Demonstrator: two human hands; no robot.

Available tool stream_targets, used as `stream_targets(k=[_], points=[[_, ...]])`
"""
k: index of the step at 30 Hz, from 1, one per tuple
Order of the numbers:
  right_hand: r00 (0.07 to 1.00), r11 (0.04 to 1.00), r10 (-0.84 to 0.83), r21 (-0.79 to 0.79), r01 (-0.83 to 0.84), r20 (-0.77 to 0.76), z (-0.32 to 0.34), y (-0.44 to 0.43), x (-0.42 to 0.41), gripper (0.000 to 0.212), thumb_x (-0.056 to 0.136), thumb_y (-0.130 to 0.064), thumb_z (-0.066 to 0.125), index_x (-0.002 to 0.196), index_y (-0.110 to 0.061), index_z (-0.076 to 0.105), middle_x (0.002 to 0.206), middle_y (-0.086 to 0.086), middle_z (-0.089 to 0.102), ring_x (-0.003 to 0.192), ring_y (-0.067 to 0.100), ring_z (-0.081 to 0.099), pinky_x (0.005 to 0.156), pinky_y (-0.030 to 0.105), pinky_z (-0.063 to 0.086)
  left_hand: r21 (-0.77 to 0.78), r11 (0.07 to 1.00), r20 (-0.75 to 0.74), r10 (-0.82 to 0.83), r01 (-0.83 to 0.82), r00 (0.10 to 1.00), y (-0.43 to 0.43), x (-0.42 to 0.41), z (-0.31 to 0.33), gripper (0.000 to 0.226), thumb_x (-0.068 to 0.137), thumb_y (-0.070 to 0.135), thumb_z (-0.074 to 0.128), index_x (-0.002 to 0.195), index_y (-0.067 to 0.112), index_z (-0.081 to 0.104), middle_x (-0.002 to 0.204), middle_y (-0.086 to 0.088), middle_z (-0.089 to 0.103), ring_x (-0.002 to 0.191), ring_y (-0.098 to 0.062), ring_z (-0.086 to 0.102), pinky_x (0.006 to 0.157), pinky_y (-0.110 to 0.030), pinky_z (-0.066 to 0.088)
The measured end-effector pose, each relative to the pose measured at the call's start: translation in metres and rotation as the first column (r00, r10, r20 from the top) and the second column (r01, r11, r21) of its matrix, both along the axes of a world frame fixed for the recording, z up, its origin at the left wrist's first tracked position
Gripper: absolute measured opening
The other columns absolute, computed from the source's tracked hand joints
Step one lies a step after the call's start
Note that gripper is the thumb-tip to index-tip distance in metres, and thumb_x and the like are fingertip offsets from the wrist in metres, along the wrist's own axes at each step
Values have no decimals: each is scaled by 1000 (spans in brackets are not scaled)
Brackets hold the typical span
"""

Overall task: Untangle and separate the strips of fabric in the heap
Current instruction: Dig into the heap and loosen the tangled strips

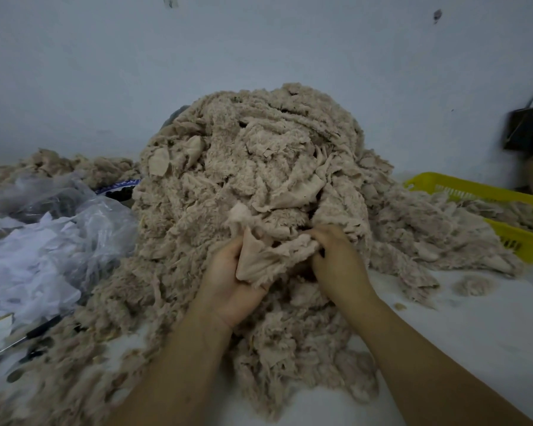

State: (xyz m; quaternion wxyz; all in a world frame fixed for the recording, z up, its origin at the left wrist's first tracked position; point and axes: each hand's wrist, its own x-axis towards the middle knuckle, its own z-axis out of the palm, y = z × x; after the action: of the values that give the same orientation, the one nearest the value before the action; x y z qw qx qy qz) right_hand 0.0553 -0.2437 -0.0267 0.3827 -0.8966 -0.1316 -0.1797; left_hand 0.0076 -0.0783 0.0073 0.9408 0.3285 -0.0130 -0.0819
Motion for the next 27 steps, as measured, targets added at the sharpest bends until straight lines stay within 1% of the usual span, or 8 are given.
stream_targets(k=[2, 5, 7, 12, 17, 20, 24, 27], points=[[997, 997, -65, 41, 63, 48, 3, 0, 1, 39, 94, -2, 48, 130, -9, 60, 127, 0, 44, 105, 14, 47, 84, 28, 45, 98, 992, -82, 91, -83, 993, 3, 6, -1, 41, 100, 19, 44, 73, 5, 72, 73, -11, 68, 65, -23, 69, 62, -35, 62], [978, 996, -92, 17, 91, 186, 5, 4, -3, 34, 91, 5, 49, 119, -5, 65, 111, -3, 39, 87, 13, 43, 63, 25, 32, 478, 866, -125, 229, -144, 965, -4, 12, -9, 29, 104, 13, 43, 112, 1, 68, 114, -17, 68, 95, -26, 64, 95, -34, 54], [961, 997, -69, -26, 79, 269, 6, 7, -5, 30, 88, 6, 49, 109, -5, 67, 107, 2, 44, 86, 19, 45, 60, 31, 33, 572, 802, -37, 234, -172, 971, -8, 8, -16, 34, 104, 3, 40, 133, -5, 55, 123, -10, 69, 84, -12, 67, 75, -15, 55], [992, 996, -12, 93, 0, 129, 7, 17, -6, 18, 84, -49, 57, 84, -32, 57, 90, -6, 62, 88, 25, 59, 78, 53, 49, 816, 556, 130, 89, -158, 988, -14, 0, -10, 9, 93, 31, 67, 93, 26, 74, 78, 13, 76, 72, -2, 72, 60, -15, 53], [992, 997, 75, 7, -76, 103, -2, 18, -2, 11, 92, -15, 59, 97, -24, 59, 102, -22, 47, 88, -2, 44, 77, 27, 36, 765, 606, 203, 92, -217, 975, -18, -4, -7, 15, 97, 31, 61, 107, 30, 72, 103, 11, 76, 101, -9, 70, 84, -25, 56], [995, 998, 53, -50, -49, 88, -7, 11, 5, 21, 90, -8, 63, 110, -12, 60, 115, -4, 49, 100, 8, 46, 90, 28, 40, 736, 644, 262, 15, -210, 965, -20, -9, -5, 17, 89, 40, 66, 101, 32, 75, 108, 10, 75, 107, -11, 68, 91, -27, 55], [998, 997, -36, -73, 32, -43, -7, 0, 16, 13, 94, 0, 48, 100, -7, 57, 115, 17, 56, 98, 27, 53, 81, 35, 43, 643, 747, 262, -10, -167, 965, -19, -15, 2, 25, 93, 32, 64, 77, 22, 80, 80, 8, 77, 79, -5, 73, 69, -18, 54], [992, 997, -74, 27, 77, -106, -8, -1, 16, 18, 95, 0, 42, 109, -3, 53, 118, 15, 49, 98, 31, 52, 82, 44, 47, 472, 867, 250, 44, -161, 967, -8, -16, 6, 47, 96, 6, 50, 55, 19, 69, 54, 3, 56, 49, -9, 53, 51, -24, 44]])
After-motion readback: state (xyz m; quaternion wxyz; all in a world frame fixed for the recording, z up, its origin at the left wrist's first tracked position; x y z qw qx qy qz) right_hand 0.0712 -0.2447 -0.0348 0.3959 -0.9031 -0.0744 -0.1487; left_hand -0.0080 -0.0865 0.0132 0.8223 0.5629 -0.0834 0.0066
